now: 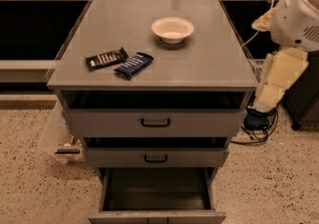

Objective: Place rxbar blueberry into bottom drawer

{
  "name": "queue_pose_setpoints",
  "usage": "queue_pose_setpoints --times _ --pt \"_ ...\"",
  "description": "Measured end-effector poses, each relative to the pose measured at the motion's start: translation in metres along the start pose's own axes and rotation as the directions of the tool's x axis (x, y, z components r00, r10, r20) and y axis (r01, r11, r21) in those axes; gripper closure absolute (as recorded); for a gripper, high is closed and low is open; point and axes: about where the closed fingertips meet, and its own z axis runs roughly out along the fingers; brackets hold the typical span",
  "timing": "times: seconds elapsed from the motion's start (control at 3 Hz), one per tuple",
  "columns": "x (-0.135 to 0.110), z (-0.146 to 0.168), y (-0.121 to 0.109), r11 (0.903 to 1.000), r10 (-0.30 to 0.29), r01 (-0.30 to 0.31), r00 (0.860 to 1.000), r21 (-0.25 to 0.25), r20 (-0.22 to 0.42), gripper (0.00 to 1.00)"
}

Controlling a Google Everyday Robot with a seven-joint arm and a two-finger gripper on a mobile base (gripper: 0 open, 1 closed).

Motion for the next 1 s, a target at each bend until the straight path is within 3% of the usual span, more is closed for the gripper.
queue_pose_setpoints --times 0.33,0.67,1.0 --pt "-0.057 0.028 -0.024 0.9965 -0.073 0.078 0.988 -0.031 0.135 0.0" --pt "-0.14 0.053 -0.045 0.9793 -0.18 0.198 0.949 -0.044 0.259 0.0" --pt "-0.187 0.078 -0.051 0.9677 -0.208 0.243 0.923 -0.069 0.322 0.0"
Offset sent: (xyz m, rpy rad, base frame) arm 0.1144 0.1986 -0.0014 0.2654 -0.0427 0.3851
